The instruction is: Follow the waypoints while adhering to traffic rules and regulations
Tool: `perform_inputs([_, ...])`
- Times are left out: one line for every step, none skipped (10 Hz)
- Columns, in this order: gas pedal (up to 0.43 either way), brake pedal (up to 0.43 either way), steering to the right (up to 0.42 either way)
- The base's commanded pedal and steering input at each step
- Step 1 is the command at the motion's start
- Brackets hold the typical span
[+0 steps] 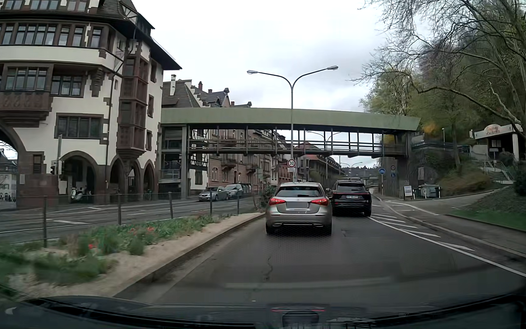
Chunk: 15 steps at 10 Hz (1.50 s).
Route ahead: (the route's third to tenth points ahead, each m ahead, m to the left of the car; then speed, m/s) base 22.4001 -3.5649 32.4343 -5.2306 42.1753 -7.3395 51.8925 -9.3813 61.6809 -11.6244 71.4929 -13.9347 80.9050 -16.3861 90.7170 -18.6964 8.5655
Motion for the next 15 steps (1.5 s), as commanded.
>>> perform_inputs([0.02, 0.0, 0.049])
perform_inputs([0.02, 0.0, 0.049])
perform_inputs([0.02, 0.0, 0.049])
perform_inputs([0.02, 0.0, 0.049])
perform_inputs([0.02, 0.0, 0.049])
perform_inputs([0.02, 0.0, 0.048])
perform_inputs([0.039, 0.0, 0.048])
perform_inputs([0.047, 0.0, 0.048])
perform_inputs([0.047, 0.0, 0.045])
perform_inputs([0.059, 0.0, 0.042])
perform_inputs([0.098, 0.0, 0.04])
perform_inputs([0.11, 0.0, 0.039])
perform_inputs([0.11, 0.0, 0.039])
perform_inputs([0.11, 0.0, 0.039])
perform_inputs([0.11, 0.0, 0.039])
